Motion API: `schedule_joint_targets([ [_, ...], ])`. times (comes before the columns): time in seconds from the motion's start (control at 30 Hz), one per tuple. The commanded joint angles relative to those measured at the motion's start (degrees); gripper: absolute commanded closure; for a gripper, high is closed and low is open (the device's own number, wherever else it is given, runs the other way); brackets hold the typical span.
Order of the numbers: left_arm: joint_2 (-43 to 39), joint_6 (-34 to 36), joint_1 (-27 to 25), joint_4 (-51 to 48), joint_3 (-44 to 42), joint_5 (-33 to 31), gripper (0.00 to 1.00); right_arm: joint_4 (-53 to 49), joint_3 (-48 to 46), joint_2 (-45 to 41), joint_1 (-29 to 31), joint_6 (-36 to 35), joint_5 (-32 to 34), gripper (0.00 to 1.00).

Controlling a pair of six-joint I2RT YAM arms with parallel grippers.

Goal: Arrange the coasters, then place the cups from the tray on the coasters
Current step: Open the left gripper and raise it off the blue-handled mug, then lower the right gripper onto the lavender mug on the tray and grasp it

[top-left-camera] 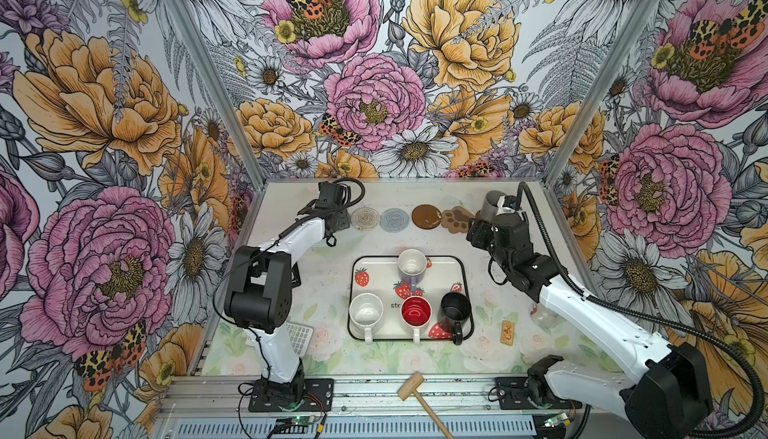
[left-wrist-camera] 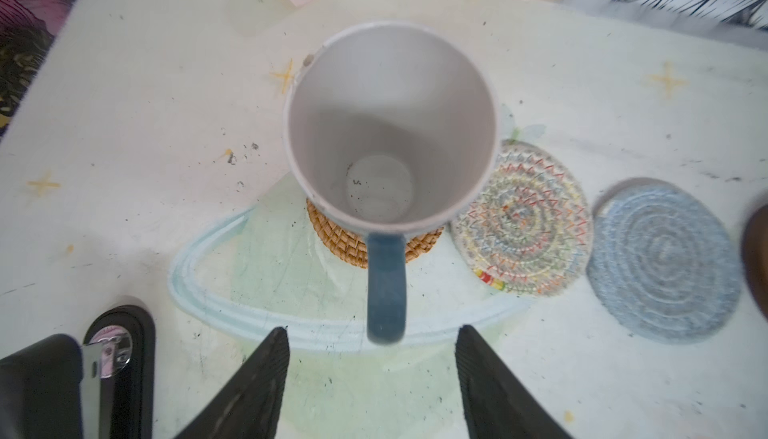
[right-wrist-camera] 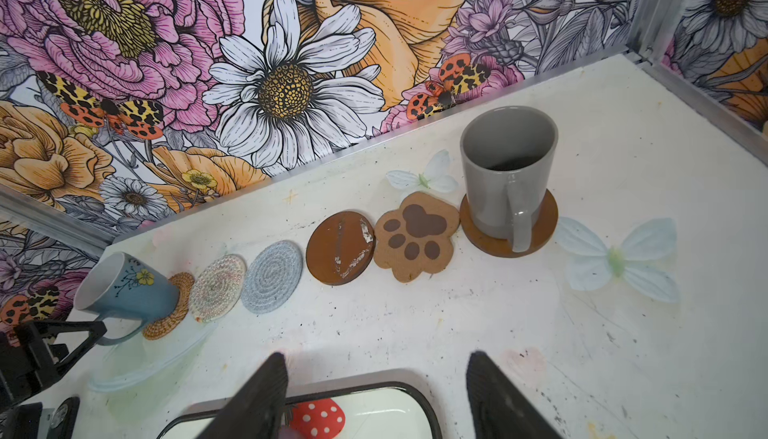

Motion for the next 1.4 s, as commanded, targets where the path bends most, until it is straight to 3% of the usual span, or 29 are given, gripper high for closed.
schedule_joint_targets([
  [0.0, -5.4, -0.2, -1.2, 0.3, -0.9, -1.3, 0.32, 0.4, 2.2, -1.2, 1.5, -0.2, -2.1, 0.30],
  [0.3, -13.9, -0.6, -3.8, -0.5, -2.7, -0.8, 0.29, -2.1, 5.1, 0.5, 6.6, -0.9, -3.7, 0.31],
  [0.53, -21.2, -3.6, -7.5, -0.2, -5.6, -2.7, 0.28, -8.9, 7.2, 2.7, 14.0, -2.3, -4.2, 0.32],
  [0.83, -31.4, -7.6, -14.1, 9.1, -18.2, -5.7, 0.28, -17.2, 9.6, 9.7, 24.7, -2.0, -5.4, 0.33],
  [1.1, -37.7, -7.7, -14.3, 13.0, -23.5, -4.5, 0.27, -17.7, 9.9, 17.6, 26.5, 0.9, -8.3, 0.34],
  [1.37, -38.1, -7.1, -13.5, 14.2, -25.1, -3.9, 0.25, -17.6, 12.1, 22.4, 26.5, 2.1, -7.5, 0.34],
])
